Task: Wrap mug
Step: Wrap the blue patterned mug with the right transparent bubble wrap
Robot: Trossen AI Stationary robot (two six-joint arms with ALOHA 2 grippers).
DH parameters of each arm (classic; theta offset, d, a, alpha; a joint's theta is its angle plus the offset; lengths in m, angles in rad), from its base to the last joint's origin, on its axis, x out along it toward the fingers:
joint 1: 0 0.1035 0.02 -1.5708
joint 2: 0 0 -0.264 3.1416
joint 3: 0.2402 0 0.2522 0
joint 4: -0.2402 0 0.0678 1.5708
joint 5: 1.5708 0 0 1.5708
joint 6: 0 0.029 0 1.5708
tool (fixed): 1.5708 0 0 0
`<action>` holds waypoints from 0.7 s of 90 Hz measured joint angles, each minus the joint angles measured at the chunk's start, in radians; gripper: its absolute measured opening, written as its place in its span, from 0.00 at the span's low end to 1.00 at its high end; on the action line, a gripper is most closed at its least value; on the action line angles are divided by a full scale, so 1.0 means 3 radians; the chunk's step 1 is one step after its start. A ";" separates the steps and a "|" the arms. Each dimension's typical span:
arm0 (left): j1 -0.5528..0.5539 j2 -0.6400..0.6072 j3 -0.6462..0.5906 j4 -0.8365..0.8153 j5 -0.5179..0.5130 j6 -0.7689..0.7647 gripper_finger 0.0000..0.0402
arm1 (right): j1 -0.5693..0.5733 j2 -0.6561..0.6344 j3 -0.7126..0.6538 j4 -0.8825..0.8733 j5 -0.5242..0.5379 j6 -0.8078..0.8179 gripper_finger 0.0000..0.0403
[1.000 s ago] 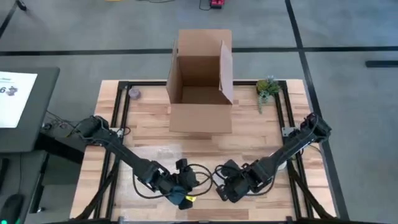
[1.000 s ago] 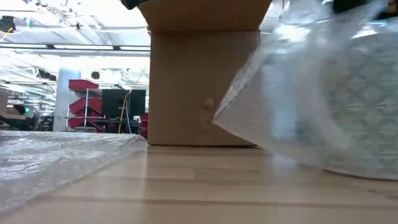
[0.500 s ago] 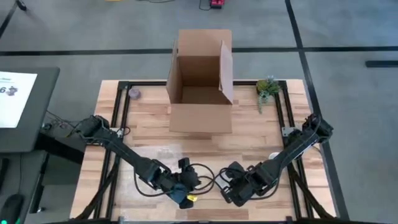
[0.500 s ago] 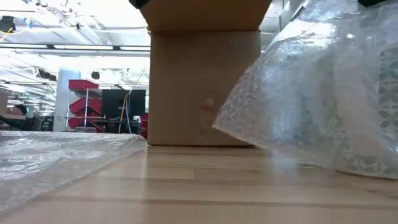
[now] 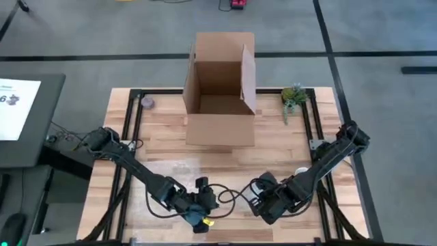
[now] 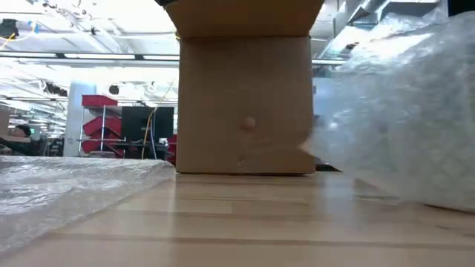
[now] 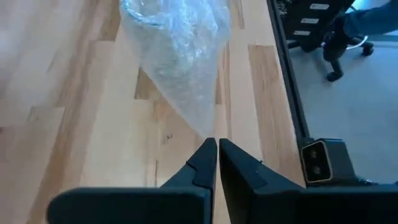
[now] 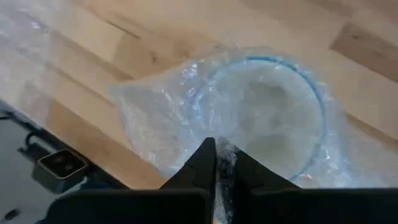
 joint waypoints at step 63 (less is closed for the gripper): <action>0.0044 -0.0001 0.0000 -0.0009 0.0148 0.0200 0.00 | -0.0421 -0.0020 -0.0978 0.0950 -0.0548 -0.0631 0.00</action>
